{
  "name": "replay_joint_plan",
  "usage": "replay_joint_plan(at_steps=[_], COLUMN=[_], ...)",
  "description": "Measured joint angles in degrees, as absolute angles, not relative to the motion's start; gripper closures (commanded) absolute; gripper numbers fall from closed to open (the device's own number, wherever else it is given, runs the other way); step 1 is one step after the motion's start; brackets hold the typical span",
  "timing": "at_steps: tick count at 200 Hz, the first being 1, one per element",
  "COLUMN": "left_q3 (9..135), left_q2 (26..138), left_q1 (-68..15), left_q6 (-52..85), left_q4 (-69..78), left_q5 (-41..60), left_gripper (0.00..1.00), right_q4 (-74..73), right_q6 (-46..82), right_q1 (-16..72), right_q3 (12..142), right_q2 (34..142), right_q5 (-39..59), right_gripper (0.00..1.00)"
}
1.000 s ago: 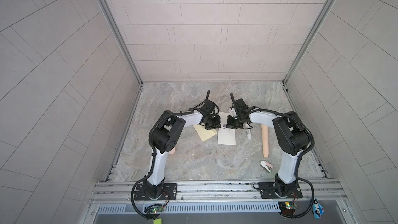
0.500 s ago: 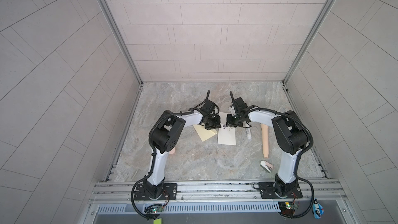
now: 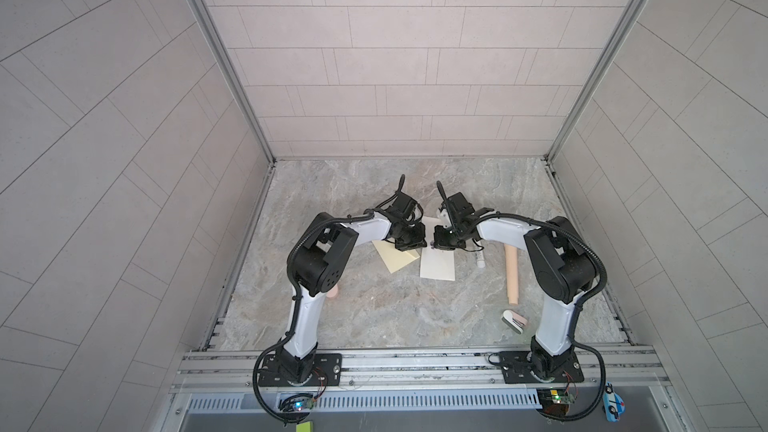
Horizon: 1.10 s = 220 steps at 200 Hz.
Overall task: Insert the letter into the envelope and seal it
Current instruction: 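Press the glued flap down with the right gripper while left gripper holds the sheet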
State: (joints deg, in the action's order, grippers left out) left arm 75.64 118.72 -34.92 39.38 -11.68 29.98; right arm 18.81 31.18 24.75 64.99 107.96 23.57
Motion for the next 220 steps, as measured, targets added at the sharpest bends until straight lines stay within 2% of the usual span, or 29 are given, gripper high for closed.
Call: replay_joint_plan(at_steps=[52, 141, 172, 220], left_q3=[75.64, 75.64, 75.64, 75.64], left_q2=[118.72, 118.72, 118.72, 118.72], left_q1=[-35.31, -35.64, -35.59, -35.59], left_q6=[39.38, 39.35, 39.35, 39.35], left_q4=[-11.7, -11.46, -11.46, -11.46], left_q5=[30.22, 30.87, 30.85, 30.87], left_gripper=[1.0, 1.0, 1.0, 1.0], right_q4=[18.81, 18.24, 18.72, 21.93], right_q6=[31.4, 30.17, 29.8, 28.4], right_q1=[23.94, 20.95, 20.56, 20.14], right_q3=[62.59, 57.28, 58.0, 58.19], right_q2=[106.04, 100.25, 95.98, 97.12], right_q5=[23.79, 32.95, 32.16, 28.84], right_gripper=[1.0, 1.0, 1.0, 1.0])
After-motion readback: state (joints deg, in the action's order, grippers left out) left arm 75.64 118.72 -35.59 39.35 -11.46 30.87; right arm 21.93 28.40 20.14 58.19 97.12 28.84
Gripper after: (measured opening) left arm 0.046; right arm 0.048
